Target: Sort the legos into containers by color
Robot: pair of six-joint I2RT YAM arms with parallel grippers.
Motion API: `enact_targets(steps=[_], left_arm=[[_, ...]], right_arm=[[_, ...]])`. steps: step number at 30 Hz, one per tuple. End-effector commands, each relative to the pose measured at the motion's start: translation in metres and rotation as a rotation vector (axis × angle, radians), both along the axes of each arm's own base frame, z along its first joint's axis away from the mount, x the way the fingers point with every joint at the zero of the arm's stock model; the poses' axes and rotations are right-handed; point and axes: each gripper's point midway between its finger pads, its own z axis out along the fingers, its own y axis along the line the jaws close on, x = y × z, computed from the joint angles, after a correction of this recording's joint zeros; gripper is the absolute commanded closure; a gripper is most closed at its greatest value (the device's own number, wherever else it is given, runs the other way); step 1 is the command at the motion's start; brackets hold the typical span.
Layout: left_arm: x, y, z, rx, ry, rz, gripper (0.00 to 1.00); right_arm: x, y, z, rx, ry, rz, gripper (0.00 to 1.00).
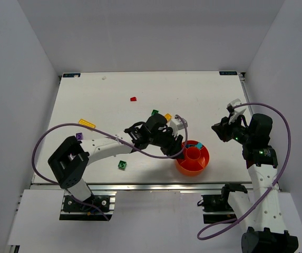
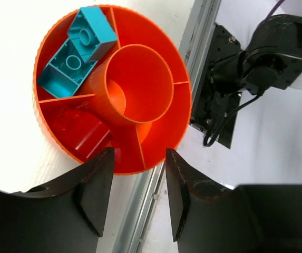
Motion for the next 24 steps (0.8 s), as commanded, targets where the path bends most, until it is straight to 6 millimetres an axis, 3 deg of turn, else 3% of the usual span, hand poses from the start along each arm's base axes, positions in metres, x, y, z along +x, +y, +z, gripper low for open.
enact_targets(steps=[1,6,7,8,9,11,12,14,15,17,19,24], left_arm=[[0.005,-0.007,0.01,-0.008,-0.032,0.008,0.46],[0.013,-0.008,0.02,-0.014,-0.066,0.043,0.48],[0.026,-0.004,0.022,0.005,-0.101,0.114,0.54],[0.038,0.003,0.035,-0.01,-0.128,0.176,0.86],[0.048,0.009,0.041,-0.016,-0.139,0.239,1.0],[0.076,0.029,0.043,0.019,-0.193,0.419,1.0],[0.08,0.035,0.053,0.007,-0.219,0.453,1.0],[0.099,0.054,0.05,0.049,-0.229,0.571,1.0],[0.099,0.06,0.044,0.078,-0.218,0.595,0.96],[0.108,0.073,0.032,0.126,-0.187,0.667,0.75],[0.106,0.076,0.006,0.212,-0.145,0.662,0.43],[0.097,0.071,-0.036,0.357,-0.081,0.567,0.32]], right_arm=[[-0.001,0.001,0.007,0.001,-0.024,0.013,0.77],[-0.001,0.001,0.008,0.001,-0.028,0.016,0.77],[-0.001,0.0,0.008,0.001,-0.028,0.013,0.76],[-0.002,0.001,0.007,0.0,-0.026,0.017,0.76],[-0.002,0.001,0.007,-0.002,-0.027,0.02,0.75],[-0.003,0.002,0.007,-0.004,-0.029,0.024,0.7],[-0.003,0.002,0.006,-0.007,-0.028,0.027,0.7],[-0.005,0.002,0.004,-0.008,-0.022,0.031,0.68],[-0.005,0.002,0.004,-0.01,-0.02,0.031,0.68],[-0.005,0.003,0.004,-0.009,-0.021,0.037,0.67],[-0.005,0.003,0.002,-0.006,-0.014,0.042,0.66],[-0.004,0.005,0.004,-0.007,-0.012,0.055,0.52]])
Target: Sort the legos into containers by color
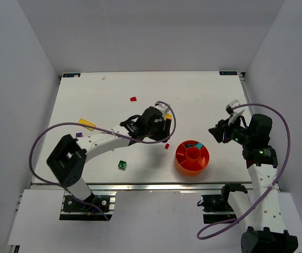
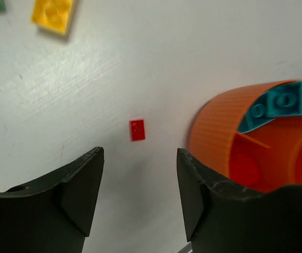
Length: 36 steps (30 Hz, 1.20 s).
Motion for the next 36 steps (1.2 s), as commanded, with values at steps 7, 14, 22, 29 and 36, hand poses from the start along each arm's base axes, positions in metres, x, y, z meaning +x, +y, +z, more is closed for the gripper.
enact_targets(steps=[7,14,22,29,36], left_arm=[[-0.004,-0.005,-0.049,0.198,0.083,-0.052,0.37],[-0.005,-0.014,-0.074,0.226,0.113,-0.078,0.39],[-0.001,-0.02,-0.096,0.247,0.149,-0.06,0.41],[0.003,-0.026,-0.101,0.252,0.145,-0.038,0.47],[-0.002,-0.025,-0.114,0.296,0.159,-0.019,0.59]], right_arm=[[0.0,0.002,0.007,-0.005,-0.017,0.023,0.48],[0.0,0.002,0.004,-0.005,-0.011,0.022,0.48],[0.001,0.001,0.002,-0.003,-0.008,0.017,0.48],[0.001,0.001,0.001,-0.002,-0.007,0.018,0.48],[0.001,0.001,0.002,-0.003,-0.01,0.017,0.48]])
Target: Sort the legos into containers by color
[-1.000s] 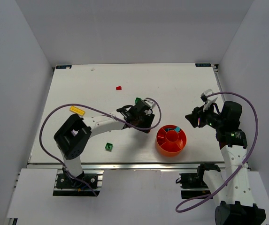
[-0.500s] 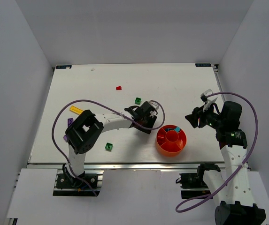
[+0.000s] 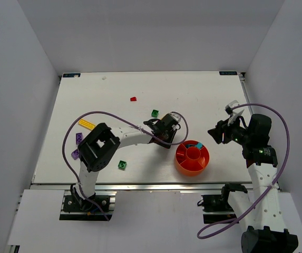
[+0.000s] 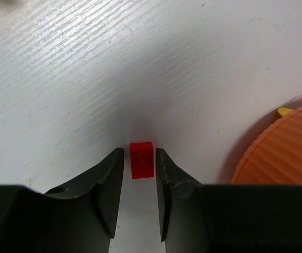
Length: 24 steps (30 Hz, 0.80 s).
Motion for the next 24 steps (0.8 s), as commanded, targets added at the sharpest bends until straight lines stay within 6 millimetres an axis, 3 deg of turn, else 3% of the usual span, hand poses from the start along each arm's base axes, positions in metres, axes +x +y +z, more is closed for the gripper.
enact_targets(steps=[1,6,8,9,12,13,15,16,17,19,20,24], left_arm=[[-0.002,-0.001,-0.004,0.028,-0.003,0.022,0.59],[-0.005,0.006,-0.01,0.059,-0.013,0.038,0.68],[-0.003,0.011,0.0,0.06,-0.038,0.055,0.8],[-0.003,0.015,-0.003,0.072,-0.042,0.063,0.8],[0.006,0.027,0.028,0.014,-0.094,0.104,0.92],[0.009,0.028,0.053,-0.031,-0.138,0.115,0.97],[0.009,0.025,0.079,-0.102,-0.184,0.101,1.0],[0.002,0.028,0.08,-0.122,-0.182,0.086,1.0],[0.002,0.022,0.107,-0.211,-0.226,0.068,1.0],[-0.012,0.017,0.115,-0.287,-0.211,0.014,1.0],[-0.014,0.012,0.128,-0.34,-0.229,-0.008,1.0],[-0.037,-0.006,0.139,-0.46,-0.192,-0.154,1.0]], right_arm=[[0.003,0.0,0.007,-0.003,-0.036,0.009,0.48],[0.002,0.001,0.008,-0.002,-0.037,0.01,0.48],[0.001,0.0,0.009,-0.005,-0.04,0.008,0.48],[0.001,0.0,0.009,-0.004,-0.037,0.01,0.48],[0.0,0.0,0.008,-0.008,-0.038,0.009,0.48],[0.0,0.0,0.008,-0.009,-0.039,0.009,0.48],[0.0,0.0,0.006,-0.008,-0.034,0.011,0.48],[-0.001,0.002,0.005,-0.002,-0.031,0.018,0.48],[-0.001,0.002,0.006,0.002,-0.034,0.019,0.48],[-0.001,0.004,0.005,0.009,-0.031,0.029,0.48],[-0.001,0.004,0.005,0.012,-0.03,0.026,0.48],[-0.002,0.004,0.004,0.011,-0.025,0.029,0.48]])
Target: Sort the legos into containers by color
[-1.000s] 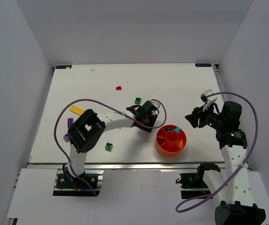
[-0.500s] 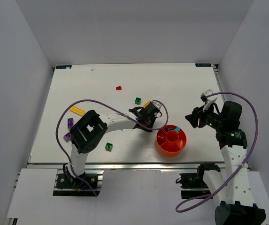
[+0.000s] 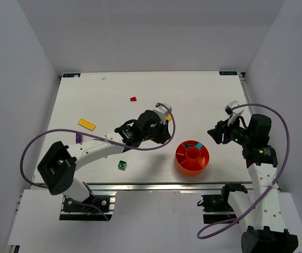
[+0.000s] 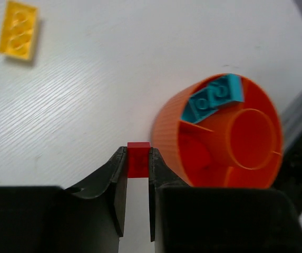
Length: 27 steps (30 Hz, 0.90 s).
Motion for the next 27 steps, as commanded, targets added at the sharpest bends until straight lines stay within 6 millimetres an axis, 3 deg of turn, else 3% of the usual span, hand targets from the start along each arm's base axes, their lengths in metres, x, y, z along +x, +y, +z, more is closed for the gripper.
enact_targets(steps=[1,6,14,16,17,20,23,27], left_arm=[[-0.032,-0.031,0.016,-0.142,0.005,-0.231,1.0],[-0.058,-0.059,0.024,-0.221,0.033,-0.421,1.0],[-0.06,-0.07,0.025,-0.23,0.052,-0.47,0.95],[-0.06,-0.068,0.018,-0.203,0.069,-0.469,0.84],[-0.06,-0.067,0.014,-0.194,0.074,-0.465,0.65],[-0.058,-0.065,0.01,-0.184,0.072,-0.45,0.4],[-0.056,-0.065,0.014,-0.189,0.058,-0.44,0.36],[-0.051,-0.068,0.024,-0.193,0.037,-0.439,0.37]], right_arm=[[-0.001,0.002,0.003,0.005,-0.026,0.018,0.48],[-0.003,0.002,0.0,0.005,-0.022,0.022,0.48],[-0.003,0.002,-0.002,0.004,-0.013,0.021,0.48],[-0.003,0.003,-0.001,0.005,-0.018,0.025,0.48],[-0.002,0.003,-0.002,0.007,-0.014,0.026,0.48],[-0.002,0.004,-0.002,0.009,-0.012,0.031,0.48],[-0.002,0.004,-0.003,0.008,-0.01,0.033,0.48],[-0.002,0.004,-0.003,0.01,-0.008,0.034,0.48]])
